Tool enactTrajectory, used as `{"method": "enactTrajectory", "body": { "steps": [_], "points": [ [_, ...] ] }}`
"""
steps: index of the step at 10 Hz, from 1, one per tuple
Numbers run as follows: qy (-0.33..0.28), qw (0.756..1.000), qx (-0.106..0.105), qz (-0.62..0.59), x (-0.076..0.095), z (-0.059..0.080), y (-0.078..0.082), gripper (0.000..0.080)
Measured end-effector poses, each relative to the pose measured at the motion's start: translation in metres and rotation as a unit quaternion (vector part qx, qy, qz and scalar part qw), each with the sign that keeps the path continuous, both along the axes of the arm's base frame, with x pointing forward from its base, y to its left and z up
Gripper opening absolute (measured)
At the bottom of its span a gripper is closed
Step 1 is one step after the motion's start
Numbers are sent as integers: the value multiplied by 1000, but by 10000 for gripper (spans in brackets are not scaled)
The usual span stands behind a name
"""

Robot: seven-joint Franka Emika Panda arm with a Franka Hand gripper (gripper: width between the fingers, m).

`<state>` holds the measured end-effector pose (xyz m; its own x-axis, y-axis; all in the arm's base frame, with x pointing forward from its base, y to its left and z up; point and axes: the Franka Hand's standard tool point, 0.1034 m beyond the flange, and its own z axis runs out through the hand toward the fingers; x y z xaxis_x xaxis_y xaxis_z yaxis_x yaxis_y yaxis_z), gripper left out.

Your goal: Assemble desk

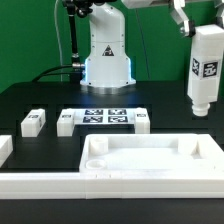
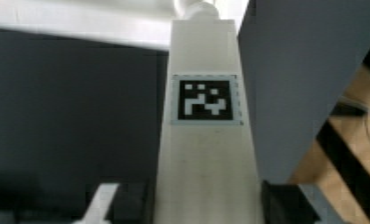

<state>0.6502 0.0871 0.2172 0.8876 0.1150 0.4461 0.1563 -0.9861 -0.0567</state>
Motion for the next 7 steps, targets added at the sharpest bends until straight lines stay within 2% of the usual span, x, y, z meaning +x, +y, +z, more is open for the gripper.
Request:
{"method": "enactTrajectory", "body": {
  "steps": [1,2,6,7],
  "points": [
    [-56,998,-6,11,0,-9,-2,291],
    [-46,999,-6,15,-5,-25,7,291],
    [-49,998,-10,25,-6,-27,10,291],
    [-54,997,-24,45,-16,-40,13,291]
  ]
}}
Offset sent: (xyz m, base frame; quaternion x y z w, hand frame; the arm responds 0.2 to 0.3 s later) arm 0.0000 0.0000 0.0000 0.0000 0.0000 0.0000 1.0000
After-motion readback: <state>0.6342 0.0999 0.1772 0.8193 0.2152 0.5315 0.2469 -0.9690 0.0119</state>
